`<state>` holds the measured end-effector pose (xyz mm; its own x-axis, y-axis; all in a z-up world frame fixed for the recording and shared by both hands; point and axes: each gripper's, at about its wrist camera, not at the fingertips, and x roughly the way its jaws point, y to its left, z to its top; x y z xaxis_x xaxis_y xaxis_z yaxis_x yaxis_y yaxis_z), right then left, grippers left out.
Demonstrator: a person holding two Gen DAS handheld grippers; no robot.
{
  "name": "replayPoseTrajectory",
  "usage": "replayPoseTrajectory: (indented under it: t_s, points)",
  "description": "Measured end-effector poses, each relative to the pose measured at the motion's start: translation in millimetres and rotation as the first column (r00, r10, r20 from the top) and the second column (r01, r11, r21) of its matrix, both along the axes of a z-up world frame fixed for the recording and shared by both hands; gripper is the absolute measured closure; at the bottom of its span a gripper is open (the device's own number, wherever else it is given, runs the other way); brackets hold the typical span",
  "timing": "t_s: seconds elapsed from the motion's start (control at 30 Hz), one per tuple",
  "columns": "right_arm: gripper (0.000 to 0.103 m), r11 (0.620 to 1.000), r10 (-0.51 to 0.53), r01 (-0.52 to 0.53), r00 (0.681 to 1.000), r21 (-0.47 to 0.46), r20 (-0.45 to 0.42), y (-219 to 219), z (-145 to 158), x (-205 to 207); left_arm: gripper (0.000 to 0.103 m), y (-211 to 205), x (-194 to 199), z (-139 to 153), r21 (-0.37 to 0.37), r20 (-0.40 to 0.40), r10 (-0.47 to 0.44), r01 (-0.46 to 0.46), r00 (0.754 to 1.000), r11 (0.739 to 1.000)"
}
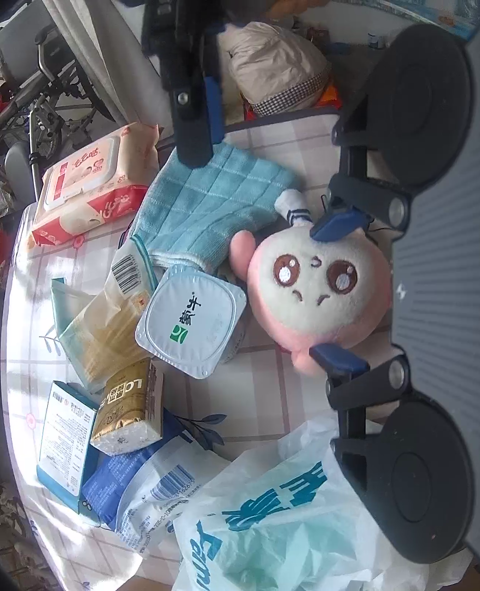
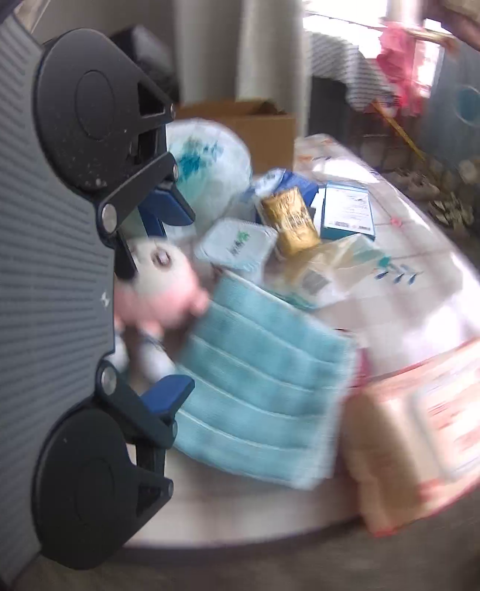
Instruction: Organize soft objects
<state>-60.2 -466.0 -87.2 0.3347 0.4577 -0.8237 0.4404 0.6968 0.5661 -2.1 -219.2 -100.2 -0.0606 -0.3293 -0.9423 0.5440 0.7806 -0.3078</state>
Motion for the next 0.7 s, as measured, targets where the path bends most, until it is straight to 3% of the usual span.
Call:
replayPoseTrajectory:
  t_s: [0.13,0.27,0.47,0.6,0.7]
  points:
    - [0.01,0.935,0.269,-0.257,0.963,-0.245,0.015,-0.8,-2.3,28.7,0.045,7.3,-5.9,1.5,0.032,-0.014,0.02,-0.02,1.0,0.999]
    - [0.009,0.884,0.372,-0.355,0.928,-0.305,-0.001,3.7,-12.3,38.1,0.049,15.4,-8.9,4.1,0.051,-0.022,0.046,-0.045,0.999,0.998]
    - [0.002,0.855,0.384,-0.372,0.922,-0.36,-0.041,19.7,-33.8,38.1,0.051,20.7,-6.3,5.4,0.055,-0.025,0.067,-0.065,0.997,0.996]
    - [0.001,0.829,0.416,-0.415,0.905,-0.375,-0.084,27.1,-55.0,34.5,0.05,16.3,-8.3,6.9,0.062,-0.002,0.031,-0.031,1.0,0.998]
    - [0.001,0.825,0.413,-0.402,0.909,-0.398,-0.06,28.5,-56.2,29.9,0.048,14.7,-9.3,7.3,0.065,0.01,0.015,-0.016,1.0,0.998]
